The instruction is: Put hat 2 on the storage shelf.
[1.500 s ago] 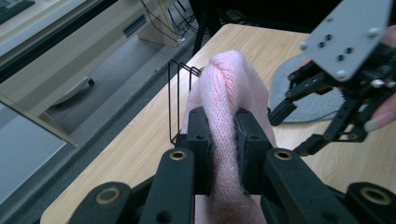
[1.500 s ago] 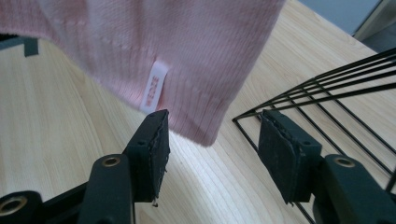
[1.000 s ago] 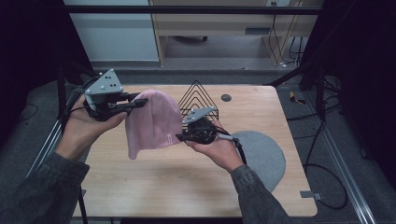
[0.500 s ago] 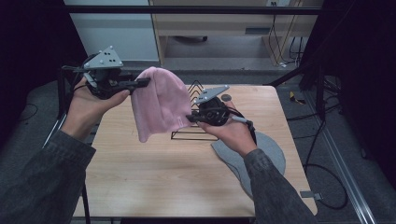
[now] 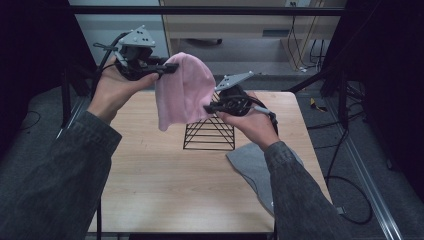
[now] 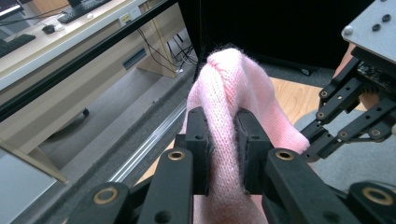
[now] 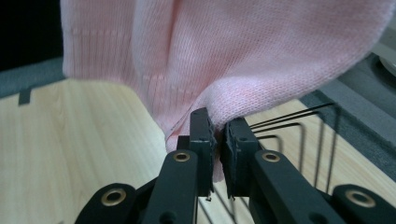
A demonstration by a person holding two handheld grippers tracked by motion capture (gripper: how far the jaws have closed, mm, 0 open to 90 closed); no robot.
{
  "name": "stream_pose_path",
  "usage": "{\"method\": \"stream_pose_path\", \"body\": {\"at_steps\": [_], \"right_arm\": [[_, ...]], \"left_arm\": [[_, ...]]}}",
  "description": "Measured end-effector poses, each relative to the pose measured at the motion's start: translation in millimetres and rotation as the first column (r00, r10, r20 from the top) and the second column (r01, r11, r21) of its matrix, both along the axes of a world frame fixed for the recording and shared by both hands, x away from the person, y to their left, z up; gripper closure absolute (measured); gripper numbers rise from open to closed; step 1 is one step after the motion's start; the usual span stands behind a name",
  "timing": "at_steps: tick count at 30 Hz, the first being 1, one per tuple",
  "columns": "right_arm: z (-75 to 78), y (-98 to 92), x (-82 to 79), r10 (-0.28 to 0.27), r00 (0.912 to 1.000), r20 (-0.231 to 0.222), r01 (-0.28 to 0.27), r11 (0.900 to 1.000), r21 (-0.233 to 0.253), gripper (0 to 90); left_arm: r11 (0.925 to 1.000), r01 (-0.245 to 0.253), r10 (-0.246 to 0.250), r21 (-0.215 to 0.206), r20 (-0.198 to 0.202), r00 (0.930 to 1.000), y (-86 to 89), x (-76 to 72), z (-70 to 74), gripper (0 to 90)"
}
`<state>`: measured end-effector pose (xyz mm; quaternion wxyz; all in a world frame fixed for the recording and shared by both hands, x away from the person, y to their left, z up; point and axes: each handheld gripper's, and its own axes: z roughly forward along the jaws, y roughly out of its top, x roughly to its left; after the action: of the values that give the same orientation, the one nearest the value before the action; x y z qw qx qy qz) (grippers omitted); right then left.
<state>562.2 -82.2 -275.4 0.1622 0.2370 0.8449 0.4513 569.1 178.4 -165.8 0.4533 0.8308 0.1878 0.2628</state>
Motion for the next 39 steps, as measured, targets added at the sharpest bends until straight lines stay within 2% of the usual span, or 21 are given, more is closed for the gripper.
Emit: {"method": "stream_pose_path", "body": {"at_steps": [2,4,7,15,20,23,29,39], "right_arm": [[2.5,-4.9,7.4,-0.012,0.9999,0.002,0.012,1.0,0.017,83.8],[5.3,-9.6,14.9,-0.029,0.9995,0.008,0.029,0.999,0.019,83.8],[6.7,-16.5,26.8,-0.053,0.9986,0.008,0.053,0.998,0.025,83.8],[-3.0,-25.8,45.2,-0.098,0.9952,-0.005,0.098,0.995,0.003,83.8],[-14.1,-28.3,44.6,-0.106,0.9943,-0.014,0.106,0.994,-0.003,83.9],[-21.8,-30.8,43.1,-0.118,0.993,-0.012,0.117,0.993,-0.023,83.9],[-33.6,-39.4,42.9,-0.146,0.9891,-0.016,0.146,0.989,-0.027,83.8],[-47.5,-44.2,38.4,-0.163,0.9866,-0.012,0.162,0.986,-0.049,83.7]], "left_arm": [[1.0,-0.003,0.003,-0.009,0.015,0.9999,-3.7,5.3,4.1,77.8],[1.0,-0.004,0.004,-0.001,0.026,0.9996,-5.5,9.4,6.8,77.7],[0.9997,-0.02,0.02,-0.017,0.023,0.9995,-4.7,19.7,7.9,77.7],[0.9983,-0.04,0.04,-0.041,0.002,0.9992,-3.2,42.9,-5.2,77.7],[0.999,-0.02,0.02,-0.04,-0.008,0.9998,-8.9,52.5,-16.6,77.5],[0.9991,-0.011,0.01,-0.041,-0.012,0.9999,-14.7,56.3,-22.5,77.5],[0.9995,0.004,-0.004,-0.032,-0.002,1.0,-29.3,62.9,-33.8,77.4],[0.9992,0.014,-0.014,-0.039,0.004,0.9999,-39.5,64.9,-47.1,77.1]]}}
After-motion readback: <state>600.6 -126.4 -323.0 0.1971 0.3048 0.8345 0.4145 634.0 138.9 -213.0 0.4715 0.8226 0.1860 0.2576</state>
